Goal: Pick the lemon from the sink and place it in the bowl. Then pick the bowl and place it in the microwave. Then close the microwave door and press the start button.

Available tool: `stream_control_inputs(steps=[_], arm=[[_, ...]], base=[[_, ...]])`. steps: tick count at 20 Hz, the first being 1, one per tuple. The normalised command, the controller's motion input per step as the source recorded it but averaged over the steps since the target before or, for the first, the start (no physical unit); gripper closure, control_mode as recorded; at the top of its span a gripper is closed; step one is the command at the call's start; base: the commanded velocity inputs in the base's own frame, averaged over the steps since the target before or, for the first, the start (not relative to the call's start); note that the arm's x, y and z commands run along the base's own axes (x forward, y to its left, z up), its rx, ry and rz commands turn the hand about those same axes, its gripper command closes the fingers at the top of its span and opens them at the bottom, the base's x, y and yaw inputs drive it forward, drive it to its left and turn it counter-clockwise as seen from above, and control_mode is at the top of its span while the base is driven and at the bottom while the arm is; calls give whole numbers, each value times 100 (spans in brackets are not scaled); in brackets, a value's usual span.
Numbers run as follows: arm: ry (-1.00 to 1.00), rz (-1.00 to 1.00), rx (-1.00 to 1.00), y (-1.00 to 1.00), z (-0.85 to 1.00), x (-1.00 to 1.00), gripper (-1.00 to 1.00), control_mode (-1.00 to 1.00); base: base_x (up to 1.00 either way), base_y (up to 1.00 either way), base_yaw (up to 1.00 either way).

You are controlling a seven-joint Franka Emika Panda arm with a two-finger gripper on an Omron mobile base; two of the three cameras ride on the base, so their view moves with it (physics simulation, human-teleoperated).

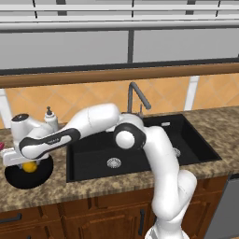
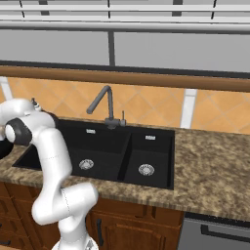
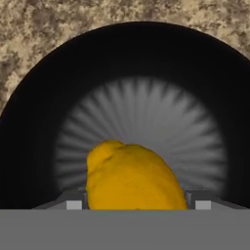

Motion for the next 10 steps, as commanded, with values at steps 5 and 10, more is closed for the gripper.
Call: stream_control_inputs(steps=[5, 10], arm=[[0, 0, -2, 6, -32, 20, 100, -100], [0, 0, -3, 11, -31, 16, -100, -100]], base=[[0, 0, 0], [0, 0, 0]])
